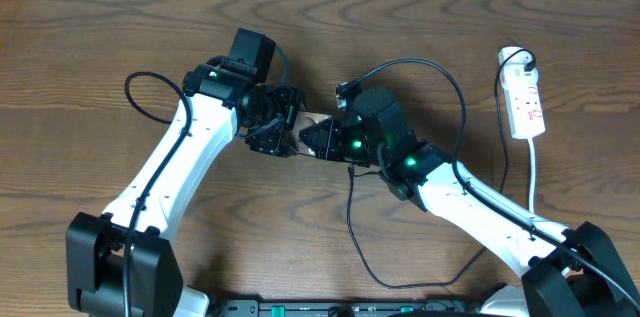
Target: Plug charger to phone and switch on socket
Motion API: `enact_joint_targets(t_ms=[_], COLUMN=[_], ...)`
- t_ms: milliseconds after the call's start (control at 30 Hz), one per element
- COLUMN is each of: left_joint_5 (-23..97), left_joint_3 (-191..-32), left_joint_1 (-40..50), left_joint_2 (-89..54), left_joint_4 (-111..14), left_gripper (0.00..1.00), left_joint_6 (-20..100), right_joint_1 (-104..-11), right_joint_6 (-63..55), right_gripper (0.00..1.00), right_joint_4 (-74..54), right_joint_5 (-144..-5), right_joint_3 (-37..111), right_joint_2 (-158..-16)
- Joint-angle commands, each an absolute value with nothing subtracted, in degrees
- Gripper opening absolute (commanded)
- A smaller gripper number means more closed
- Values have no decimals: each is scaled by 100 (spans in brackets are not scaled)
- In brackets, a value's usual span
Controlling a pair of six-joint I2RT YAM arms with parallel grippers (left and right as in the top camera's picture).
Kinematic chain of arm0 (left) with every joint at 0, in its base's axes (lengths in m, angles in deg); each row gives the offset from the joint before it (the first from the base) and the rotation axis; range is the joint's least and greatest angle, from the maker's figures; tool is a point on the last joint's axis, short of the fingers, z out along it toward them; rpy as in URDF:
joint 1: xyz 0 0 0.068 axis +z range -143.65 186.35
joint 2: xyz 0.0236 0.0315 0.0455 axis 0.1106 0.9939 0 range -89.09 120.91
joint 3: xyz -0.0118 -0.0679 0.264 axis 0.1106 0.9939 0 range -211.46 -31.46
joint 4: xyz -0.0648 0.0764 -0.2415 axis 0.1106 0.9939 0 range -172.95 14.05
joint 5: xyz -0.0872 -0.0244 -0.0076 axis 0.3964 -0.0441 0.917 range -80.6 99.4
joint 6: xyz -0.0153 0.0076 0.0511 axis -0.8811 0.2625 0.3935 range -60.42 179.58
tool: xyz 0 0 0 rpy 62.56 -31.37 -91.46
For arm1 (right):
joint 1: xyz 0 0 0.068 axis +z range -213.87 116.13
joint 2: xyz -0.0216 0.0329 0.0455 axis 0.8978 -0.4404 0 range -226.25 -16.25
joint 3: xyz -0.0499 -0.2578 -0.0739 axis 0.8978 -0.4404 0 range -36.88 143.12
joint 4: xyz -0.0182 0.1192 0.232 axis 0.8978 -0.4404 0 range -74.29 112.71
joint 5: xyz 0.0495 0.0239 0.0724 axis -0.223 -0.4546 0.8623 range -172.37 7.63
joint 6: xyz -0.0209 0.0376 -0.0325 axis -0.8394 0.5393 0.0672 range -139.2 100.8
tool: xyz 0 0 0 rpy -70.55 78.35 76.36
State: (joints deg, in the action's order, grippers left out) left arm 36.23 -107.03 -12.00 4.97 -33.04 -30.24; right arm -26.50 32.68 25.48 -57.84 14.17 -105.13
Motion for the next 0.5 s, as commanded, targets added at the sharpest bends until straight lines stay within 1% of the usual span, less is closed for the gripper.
enact_joint_targets(t_ms=[0,67,133,200,467], left_joint_5=[3717,3719,3717,3719,3741], left_joint_3=[-10823,-10823,-10823,-10823,-10823], left_joint_1=[-1239,-1239,-1237,-1233,-1233], left_joint_2=[372,372,372,372,372], left_joint_4=[-3287,-3287,-3287,-3287,-3260], left_gripper=[52,62,68,70,71], left_joint_6=[-3009,-3007,-2965,-2854,-2747], right_joint_1=[-2605,-2605,-2605,-2605,-2605], right_joint_6=[3156,3154,3156,3154,3154], right_gripper=[1,1,1,1,1], right_joint_4=[2635,2635,2633,2633,2617], right_joint_5=[-5591,-5593,-5591,-5591,-5593], right_joint_3=[1517,1517,1517,1517,1517], right_joint_2=[-10531,-10531,-10531,-10531,-10531])
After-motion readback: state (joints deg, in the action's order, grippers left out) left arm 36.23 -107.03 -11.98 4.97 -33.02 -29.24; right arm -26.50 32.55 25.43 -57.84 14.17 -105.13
